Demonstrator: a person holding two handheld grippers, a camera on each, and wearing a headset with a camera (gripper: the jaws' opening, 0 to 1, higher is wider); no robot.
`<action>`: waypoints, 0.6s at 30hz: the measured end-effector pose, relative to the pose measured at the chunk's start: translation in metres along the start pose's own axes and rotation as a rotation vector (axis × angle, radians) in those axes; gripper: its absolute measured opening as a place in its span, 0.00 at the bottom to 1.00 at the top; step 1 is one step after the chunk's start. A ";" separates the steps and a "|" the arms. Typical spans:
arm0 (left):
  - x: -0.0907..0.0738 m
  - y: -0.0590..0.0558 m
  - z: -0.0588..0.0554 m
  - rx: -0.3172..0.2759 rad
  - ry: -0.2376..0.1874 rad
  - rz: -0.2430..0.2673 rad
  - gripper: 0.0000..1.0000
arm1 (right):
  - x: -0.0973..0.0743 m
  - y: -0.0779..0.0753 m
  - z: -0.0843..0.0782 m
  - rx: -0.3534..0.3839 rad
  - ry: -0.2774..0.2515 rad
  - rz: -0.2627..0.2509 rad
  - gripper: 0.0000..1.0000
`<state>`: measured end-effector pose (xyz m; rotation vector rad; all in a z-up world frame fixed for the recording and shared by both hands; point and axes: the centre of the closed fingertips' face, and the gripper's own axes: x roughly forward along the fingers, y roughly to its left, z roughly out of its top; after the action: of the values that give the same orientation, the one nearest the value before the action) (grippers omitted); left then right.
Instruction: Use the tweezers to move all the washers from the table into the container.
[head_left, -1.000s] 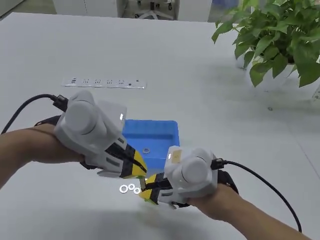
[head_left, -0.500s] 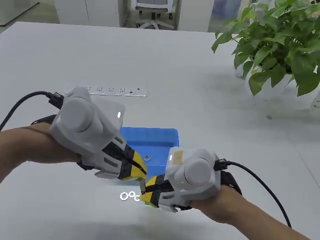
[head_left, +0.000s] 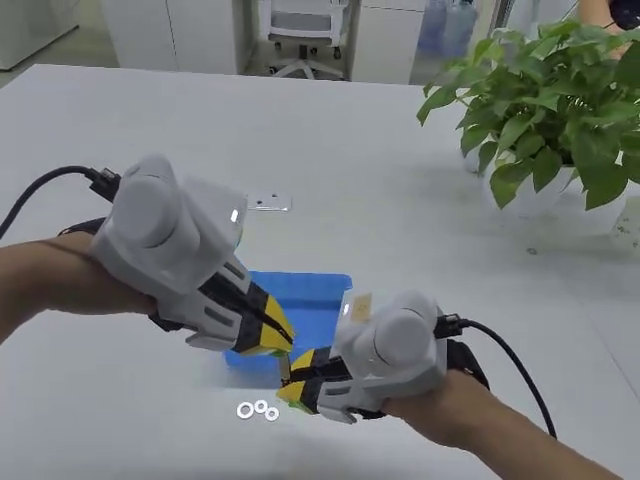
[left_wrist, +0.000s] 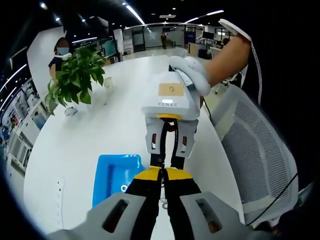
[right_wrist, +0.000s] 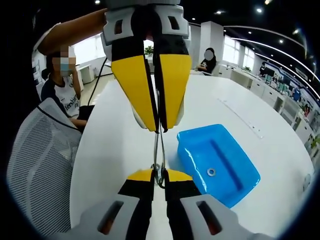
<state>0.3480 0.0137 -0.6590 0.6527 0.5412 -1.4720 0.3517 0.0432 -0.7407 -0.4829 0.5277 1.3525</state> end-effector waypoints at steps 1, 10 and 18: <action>-0.001 0.001 0.001 0.002 -0.002 0.000 0.06 | -0.001 -0.001 0.002 -0.001 0.000 -0.001 0.09; -0.010 0.018 0.017 0.039 -0.016 0.026 0.06 | -0.009 -0.021 0.018 -0.022 -0.021 -0.028 0.09; -0.011 0.040 0.025 0.057 -0.020 0.049 0.06 | -0.013 -0.046 0.025 -0.030 -0.032 -0.050 0.09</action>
<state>0.3860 0.0035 -0.6309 0.6906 0.4663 -1.4511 0.3970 0.0412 -0.7115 -0.4953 0.4674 1.3198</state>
